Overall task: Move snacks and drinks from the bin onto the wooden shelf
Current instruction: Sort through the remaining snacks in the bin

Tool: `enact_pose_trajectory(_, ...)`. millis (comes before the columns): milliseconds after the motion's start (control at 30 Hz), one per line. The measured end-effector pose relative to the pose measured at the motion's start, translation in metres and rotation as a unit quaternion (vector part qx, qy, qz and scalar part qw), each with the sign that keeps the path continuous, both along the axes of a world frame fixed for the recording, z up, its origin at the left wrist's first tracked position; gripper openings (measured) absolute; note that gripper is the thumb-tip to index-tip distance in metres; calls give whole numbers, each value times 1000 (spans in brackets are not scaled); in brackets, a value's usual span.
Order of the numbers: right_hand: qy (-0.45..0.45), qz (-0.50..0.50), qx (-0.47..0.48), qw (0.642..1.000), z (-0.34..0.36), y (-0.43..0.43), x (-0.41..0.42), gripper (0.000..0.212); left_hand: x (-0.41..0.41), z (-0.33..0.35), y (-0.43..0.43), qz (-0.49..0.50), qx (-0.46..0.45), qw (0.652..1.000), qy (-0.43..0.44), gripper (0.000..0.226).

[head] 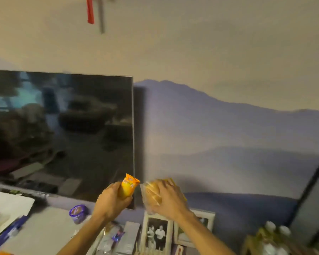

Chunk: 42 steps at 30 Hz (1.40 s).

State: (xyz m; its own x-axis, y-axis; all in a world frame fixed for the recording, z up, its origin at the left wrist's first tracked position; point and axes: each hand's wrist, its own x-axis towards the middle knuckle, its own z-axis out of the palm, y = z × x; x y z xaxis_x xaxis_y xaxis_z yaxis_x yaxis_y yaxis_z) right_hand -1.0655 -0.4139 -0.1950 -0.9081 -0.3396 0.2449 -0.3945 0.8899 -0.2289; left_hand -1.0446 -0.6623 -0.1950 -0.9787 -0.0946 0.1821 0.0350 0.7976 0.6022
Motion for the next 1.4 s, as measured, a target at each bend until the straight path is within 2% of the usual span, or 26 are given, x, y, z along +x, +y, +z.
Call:
enact_pose_trajectory(167, -2, -128, -1, 992, 4, 182, 71, 79, 12, 8, 172, -139, 12, 990, -10, 34)
enact_pose_trajectory(267, -25, -205, -12, 978, 4, 292, 127, 71, 28, -4, 285, -205, 22, 978, -16, 42)
enact_pose_trajectory(333, -34, -253, -13, 967, 3, 359, 166, 77, 42, -16, 358, -240, 22, 970, -30, 43)
enact_pose_trajectory(367, -42, -272, -21, 961, 7, 387, 188, 79, 50, -23, 393, -257, 19, 966, -36, 42)
enact_pose_trajectory(467, -38, -336, -29, 941, 8, 467, 244, 64, 83, -33, 493, -306, 15, 950, -58, 33)
enact_pose_trajectory(633, -84, -407, -67, 907, -16, 577, 306, 86, 130, -34, 626, -385, 17, 919, -80, 26)
enact_pose_trajectory(700, -94, -429, -97, 893, -26, 615, 323, 85, 135, -39, 672, -413, 2, 906, -92, 25)
enact_pose_trajectory(767, -114, -460, -133, 871, -38, 650, 335, 75, 135, -49, 716, -426, 8, 899, -101, 34)
enact_pose_trajectory(900, -140, -482, -76, 861, -72, 721, 340, 89, 131, -78, 795, -441, 4, 890, -120, 24)
enact_pose_trajectory(967, -154, -488, -66, 857, -92, 756, 332, 89, 121, -98, 833, -448, 6, 885, -129, 22)
enact_pose_trajectory(1167, -252, -469, -45, 845, -134, 856, 272, 85, 72, -171, 933, -419, 13, 884, -206, 41)
enact_pose_trajectory(1267, -264, -446, -23, 855, -151, 892, 241, 84, 54, -202, 966, -424, -32, 876, -227, 46)
enact_pose_trajectory(1400, -288, -394, 37, 872, -185, 927, 209, 81, 45, -232, 995, -399, -49, 875, -270, 63)
